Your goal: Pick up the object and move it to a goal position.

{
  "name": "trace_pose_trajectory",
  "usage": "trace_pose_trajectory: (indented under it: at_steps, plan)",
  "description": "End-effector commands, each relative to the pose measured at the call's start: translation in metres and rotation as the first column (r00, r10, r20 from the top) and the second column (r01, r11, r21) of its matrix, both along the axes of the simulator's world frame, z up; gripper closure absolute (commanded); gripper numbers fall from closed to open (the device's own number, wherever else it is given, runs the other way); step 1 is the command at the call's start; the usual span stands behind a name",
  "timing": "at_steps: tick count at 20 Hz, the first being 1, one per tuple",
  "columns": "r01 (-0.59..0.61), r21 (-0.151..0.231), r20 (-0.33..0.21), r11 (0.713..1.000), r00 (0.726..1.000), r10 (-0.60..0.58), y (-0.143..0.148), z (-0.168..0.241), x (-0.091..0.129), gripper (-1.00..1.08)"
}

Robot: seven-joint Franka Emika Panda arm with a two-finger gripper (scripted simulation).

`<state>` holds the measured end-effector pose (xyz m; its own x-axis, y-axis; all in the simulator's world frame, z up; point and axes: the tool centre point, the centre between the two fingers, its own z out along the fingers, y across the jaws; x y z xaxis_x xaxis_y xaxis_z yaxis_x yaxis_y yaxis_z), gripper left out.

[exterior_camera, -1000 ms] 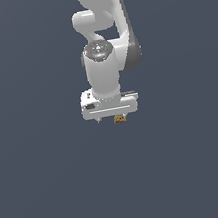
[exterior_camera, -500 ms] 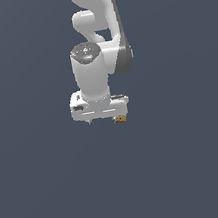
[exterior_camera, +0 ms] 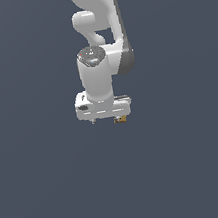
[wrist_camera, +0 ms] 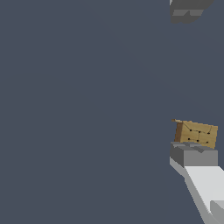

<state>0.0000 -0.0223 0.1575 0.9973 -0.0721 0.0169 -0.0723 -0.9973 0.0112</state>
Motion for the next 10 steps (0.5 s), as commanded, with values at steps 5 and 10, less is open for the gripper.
trace_pose_trajectory:
  at_steps: [5, 10]
  plan:
    - [0.045, 0.006, -0.004, 0.999, 0.999, -0.045, 0.025, -0.031, -0.023, -0.92]
    - [0.096, 0.01, -0.009, 0.995, 0.995, -0.096, 0.049, -0.062, -0.052, -0.92]
